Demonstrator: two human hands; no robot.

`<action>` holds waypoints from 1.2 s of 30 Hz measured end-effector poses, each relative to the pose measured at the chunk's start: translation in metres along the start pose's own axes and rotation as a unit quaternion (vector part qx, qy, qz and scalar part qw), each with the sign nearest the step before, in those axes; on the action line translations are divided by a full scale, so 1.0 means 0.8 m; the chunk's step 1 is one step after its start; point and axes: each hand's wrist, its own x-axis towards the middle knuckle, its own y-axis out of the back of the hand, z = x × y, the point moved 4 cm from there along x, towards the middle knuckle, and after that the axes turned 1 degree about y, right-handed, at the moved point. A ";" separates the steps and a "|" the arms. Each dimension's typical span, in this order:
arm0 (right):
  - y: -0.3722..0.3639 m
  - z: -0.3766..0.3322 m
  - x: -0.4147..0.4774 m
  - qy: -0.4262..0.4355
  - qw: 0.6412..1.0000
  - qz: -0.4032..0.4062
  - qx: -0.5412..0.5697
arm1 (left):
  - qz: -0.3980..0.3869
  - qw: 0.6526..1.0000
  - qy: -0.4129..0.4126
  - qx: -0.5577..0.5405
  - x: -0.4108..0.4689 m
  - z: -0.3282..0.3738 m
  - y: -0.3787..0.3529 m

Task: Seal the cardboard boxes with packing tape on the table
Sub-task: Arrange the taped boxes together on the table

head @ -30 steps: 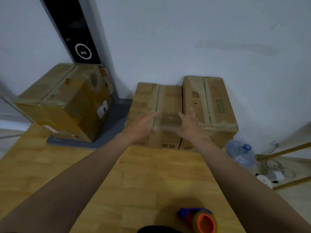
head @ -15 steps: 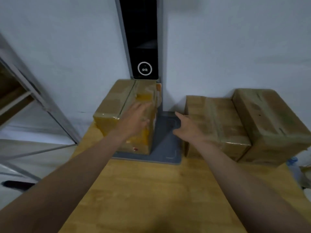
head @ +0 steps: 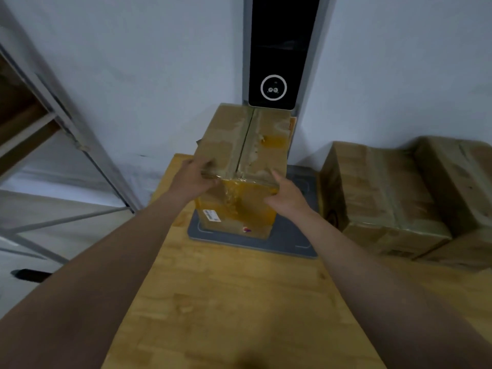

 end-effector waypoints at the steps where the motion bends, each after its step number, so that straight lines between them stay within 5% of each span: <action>1: -0.002 0.005 0.001 -0.005 1.000 0.010 0.012 | 0.008 1.000 -0.007 0.007 -0.001 -0.003 -0.001; 15: 0.072 0.104 -0.110 -0.051 0.997 0.063 0.001 | 0.023 0.997 -0.029 0.073 -0.128 0.076 -0.066; 28: 0.116 0.196 -0.219 0.034 0.998 0.050 0.007 | -0.052 0.987 0.001 0.152 -0.258 0.148 -0.174; 32: 0.116 0.196 -0.215 0.063 0.995 0.073 -0.026 | -0.052 0.953 -0.099 0.283 -0.268 0.199 -0.203; 36: 0.128 0.176 -0.195 0.074 0.994 0.082 -0.024 | 0.019 0.953 -0.115 0.279 -0.252 0.211 -0.200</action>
